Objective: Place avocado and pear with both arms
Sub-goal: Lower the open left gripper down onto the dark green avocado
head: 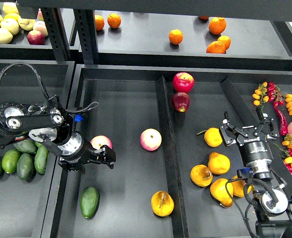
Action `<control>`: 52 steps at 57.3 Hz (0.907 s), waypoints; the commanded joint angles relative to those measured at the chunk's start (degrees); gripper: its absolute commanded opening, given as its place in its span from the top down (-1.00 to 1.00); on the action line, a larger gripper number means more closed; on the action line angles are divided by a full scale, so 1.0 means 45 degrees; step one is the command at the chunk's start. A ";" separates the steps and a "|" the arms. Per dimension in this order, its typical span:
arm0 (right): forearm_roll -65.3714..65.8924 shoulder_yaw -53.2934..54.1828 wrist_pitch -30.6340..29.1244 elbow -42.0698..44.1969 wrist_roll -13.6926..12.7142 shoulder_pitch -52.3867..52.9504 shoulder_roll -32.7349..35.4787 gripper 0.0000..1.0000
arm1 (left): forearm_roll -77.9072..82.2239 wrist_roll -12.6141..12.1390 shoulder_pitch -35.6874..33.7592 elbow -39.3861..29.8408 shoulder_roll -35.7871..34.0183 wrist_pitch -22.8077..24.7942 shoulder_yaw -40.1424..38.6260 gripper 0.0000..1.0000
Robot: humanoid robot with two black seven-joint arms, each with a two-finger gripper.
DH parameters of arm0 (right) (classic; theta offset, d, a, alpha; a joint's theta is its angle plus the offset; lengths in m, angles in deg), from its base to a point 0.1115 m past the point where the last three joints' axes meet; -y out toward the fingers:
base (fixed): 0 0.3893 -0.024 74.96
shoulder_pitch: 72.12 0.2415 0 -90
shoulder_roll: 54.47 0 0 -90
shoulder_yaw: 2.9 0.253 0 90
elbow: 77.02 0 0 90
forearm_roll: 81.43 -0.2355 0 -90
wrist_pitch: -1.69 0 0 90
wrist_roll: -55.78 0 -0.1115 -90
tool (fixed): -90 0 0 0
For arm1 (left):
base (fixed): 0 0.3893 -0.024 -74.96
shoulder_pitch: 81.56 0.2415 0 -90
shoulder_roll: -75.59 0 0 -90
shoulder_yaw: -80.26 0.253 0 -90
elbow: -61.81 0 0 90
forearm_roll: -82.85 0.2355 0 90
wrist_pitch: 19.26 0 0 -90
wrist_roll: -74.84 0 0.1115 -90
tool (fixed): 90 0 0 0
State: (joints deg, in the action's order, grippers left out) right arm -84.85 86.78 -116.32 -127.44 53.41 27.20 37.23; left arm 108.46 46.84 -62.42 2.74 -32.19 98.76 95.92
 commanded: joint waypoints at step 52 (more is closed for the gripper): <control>-0.0041 0.0129 0.0000 0.0444 -0.0019 -0.0175 0.0110 -1.00 | 0.1380 -0.0001 0.1780 0.2129 0.0962 -0.0003 0.0349 -0.99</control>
State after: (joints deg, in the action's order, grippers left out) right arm -85.04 87.36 -116.31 -125.39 53.32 26.40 37.74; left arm 114.58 46.84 -55.02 10.72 -28.92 98.74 97.50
